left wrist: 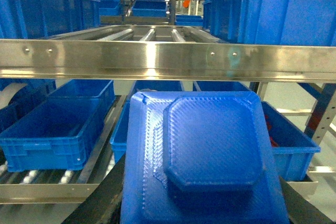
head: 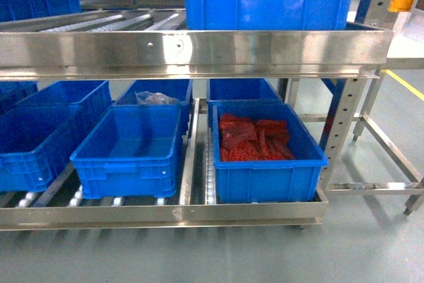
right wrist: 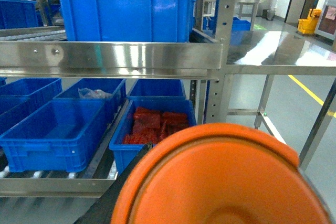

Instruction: Sort blue parts and orange caps into right shelf containers

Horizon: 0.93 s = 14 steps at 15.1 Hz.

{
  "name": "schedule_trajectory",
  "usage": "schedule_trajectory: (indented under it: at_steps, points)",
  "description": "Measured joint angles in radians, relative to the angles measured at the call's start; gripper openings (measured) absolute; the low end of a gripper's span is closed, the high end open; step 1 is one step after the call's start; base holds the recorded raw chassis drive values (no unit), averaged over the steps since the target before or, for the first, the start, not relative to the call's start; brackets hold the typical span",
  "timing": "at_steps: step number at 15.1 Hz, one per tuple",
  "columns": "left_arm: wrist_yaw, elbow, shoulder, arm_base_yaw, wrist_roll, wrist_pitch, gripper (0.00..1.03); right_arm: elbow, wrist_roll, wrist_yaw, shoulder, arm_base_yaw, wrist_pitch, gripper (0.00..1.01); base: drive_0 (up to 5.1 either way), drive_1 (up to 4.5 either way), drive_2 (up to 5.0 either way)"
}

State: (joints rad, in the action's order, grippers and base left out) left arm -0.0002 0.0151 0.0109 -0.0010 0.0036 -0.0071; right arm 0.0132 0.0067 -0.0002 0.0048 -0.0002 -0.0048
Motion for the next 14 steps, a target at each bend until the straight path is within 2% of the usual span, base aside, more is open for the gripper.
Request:
schedule_trajectory:
  at_steps: [14]
  points:
    - [-0.002, 0.000, 0.000, 0.000, 0.000, 0.001, 0.43, 0.000, 0.000, 0.000, 0.000, 0.000, 0.000, 0.44, -5.0, 2.44, 2.4]
